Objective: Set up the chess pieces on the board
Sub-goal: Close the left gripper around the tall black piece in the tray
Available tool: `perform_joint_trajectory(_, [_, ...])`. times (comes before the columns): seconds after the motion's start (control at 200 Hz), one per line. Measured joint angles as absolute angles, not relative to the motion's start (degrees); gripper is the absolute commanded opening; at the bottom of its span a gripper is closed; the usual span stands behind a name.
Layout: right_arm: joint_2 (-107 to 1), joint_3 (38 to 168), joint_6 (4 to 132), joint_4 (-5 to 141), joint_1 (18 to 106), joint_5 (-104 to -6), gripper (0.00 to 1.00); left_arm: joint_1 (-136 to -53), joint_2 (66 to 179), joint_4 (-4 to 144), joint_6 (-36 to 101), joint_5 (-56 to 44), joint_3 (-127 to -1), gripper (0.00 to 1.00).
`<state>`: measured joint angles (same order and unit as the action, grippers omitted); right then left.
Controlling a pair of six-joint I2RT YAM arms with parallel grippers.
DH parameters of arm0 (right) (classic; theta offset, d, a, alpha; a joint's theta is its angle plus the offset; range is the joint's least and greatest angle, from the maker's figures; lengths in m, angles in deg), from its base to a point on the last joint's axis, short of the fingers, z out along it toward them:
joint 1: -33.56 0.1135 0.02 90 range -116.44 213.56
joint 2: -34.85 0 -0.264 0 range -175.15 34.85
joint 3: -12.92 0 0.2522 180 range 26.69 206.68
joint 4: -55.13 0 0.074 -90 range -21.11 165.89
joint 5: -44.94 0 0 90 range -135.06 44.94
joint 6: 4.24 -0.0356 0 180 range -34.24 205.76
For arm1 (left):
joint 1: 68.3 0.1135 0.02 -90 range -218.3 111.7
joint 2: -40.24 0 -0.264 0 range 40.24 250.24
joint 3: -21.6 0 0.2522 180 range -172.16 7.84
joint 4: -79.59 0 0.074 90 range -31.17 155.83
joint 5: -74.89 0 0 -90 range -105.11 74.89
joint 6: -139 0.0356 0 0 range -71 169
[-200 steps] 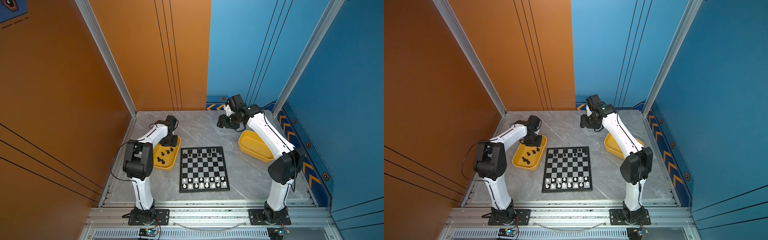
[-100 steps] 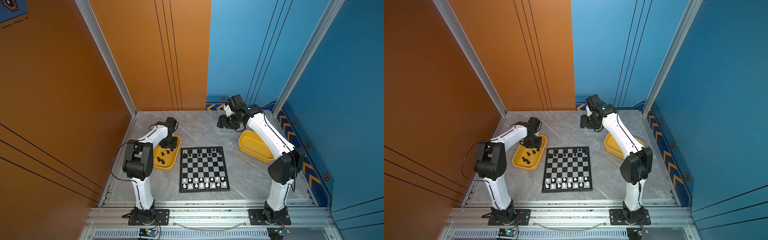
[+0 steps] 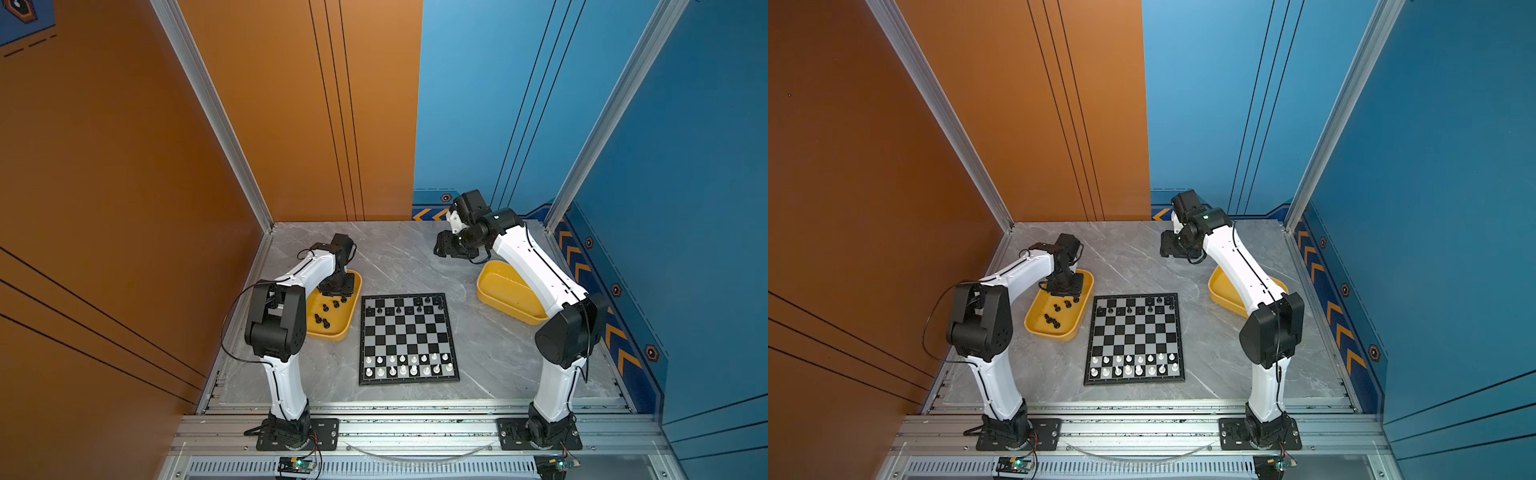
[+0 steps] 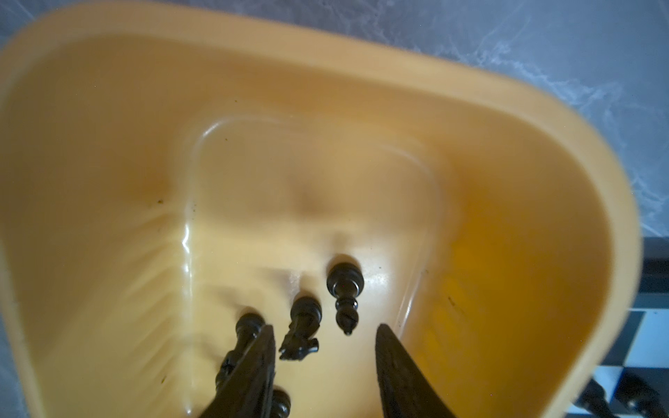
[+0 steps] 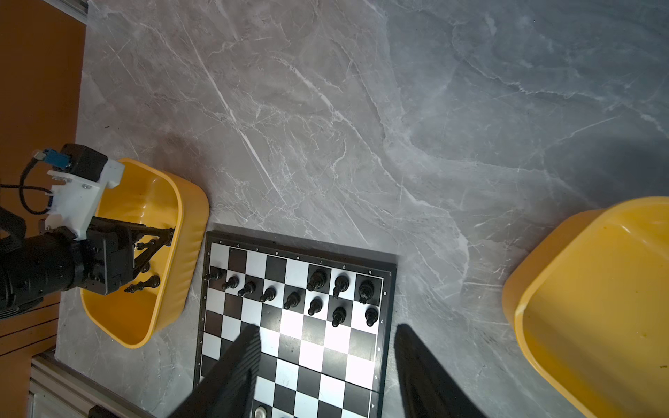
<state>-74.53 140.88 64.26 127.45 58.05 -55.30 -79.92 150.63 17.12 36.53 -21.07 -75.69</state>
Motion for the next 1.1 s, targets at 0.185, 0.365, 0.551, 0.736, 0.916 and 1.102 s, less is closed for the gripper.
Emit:
perform_joint_trajectory(0.185, [-74.5,140.8,64.6,127.5,58.0,-55.3,0.62,-79.9,150.6,17.1,36.3,-21.0,-75.7,0.42])
perform_joint_trajectory(0.365, [-74.5,140.7,64.6,127.5,58.0,-55.3,0.62,-79.8,150.7,17.1,36.1,-21.0,-76.1,0.41])
perform_joint_trajectory(0.551, [-74.5,140.1,64.6,127.6,58.0,-55.3,0.62,-79.8,151.4,17.1,36.1,-20.8,-76.8,0.38])
perform_joint_trajectory(0.736, [-74.5,140.0,64.6,127.9,58.0,-55.3,0.62,-79.8,152.7,17.1,36.1,-20.4,-77.2,0.37])
perform_joint_trajectory(0.916, [-74.5,140.0,64.5,127.9,58.0,-55.3,0.62,-79.8,153.0,17.1,36.1,-20.2,-77.2,0.32])
perform_joint_trajectory(1.102, [-74.5,140.0,64.5,127.9,58.0,-55.3,0.62,-79.8,153.4,17.1,36.1,-19.8,-77.7,0.29])
